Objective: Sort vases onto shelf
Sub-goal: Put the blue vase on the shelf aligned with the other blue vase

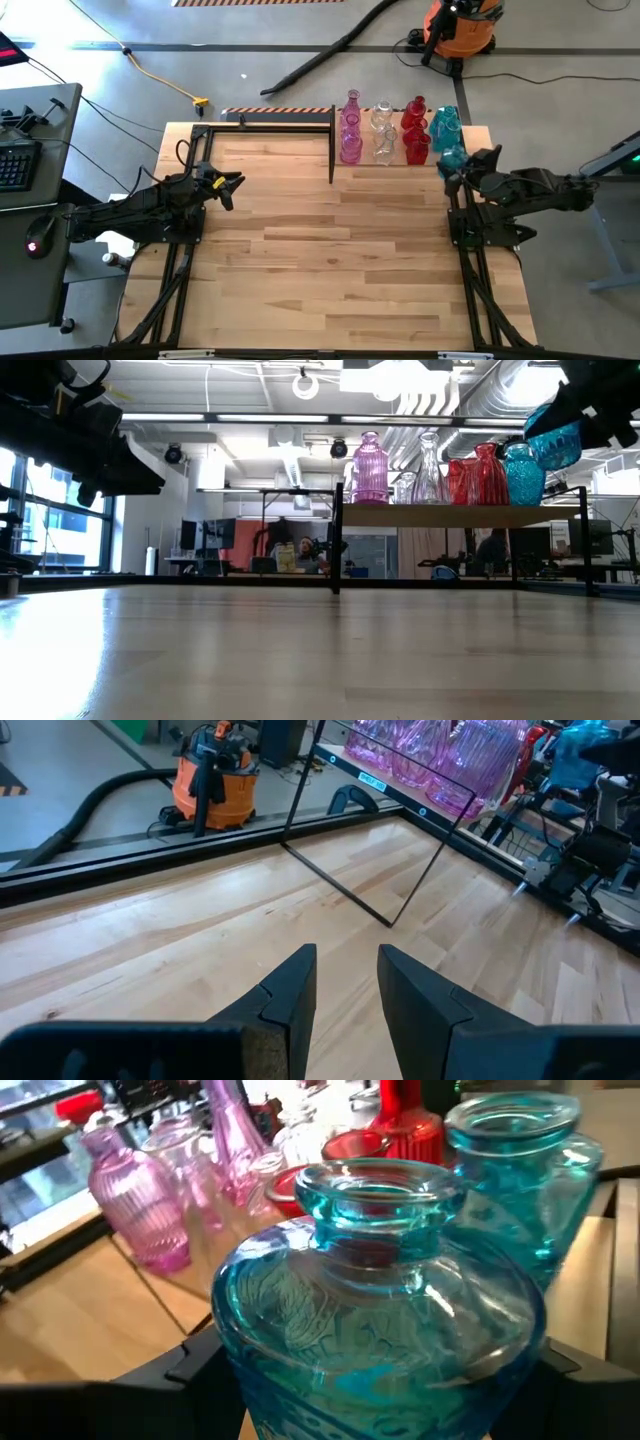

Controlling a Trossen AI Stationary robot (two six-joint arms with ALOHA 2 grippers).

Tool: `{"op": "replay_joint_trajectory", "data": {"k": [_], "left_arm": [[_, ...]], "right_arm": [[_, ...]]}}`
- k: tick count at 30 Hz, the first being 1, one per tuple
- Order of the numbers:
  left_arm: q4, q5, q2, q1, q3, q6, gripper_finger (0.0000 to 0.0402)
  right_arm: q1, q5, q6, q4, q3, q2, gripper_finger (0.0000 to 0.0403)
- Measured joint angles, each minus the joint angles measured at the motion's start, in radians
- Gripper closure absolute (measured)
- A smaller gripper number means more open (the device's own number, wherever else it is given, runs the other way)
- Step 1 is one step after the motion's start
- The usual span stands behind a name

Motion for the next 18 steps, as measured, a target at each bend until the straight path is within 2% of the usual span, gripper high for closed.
{"op": "replay_joint_trajectory", "data": {"k": [10, 18], "left_arm": [[0.000, 0.000, 0.000, 0.000, 0.000, 0.000, 0.0300], [0.000, 0.000, 0.000, 0.000, 0.000, 0.000, 0.0300]], "right_arm": [[0.000, 0.020, 0.110, 0.061, -0.082, 0.001, 0.0121], [0.000, 0.041, 0.101, 0.080, -0.097, 0.001, 0.0121]]}}
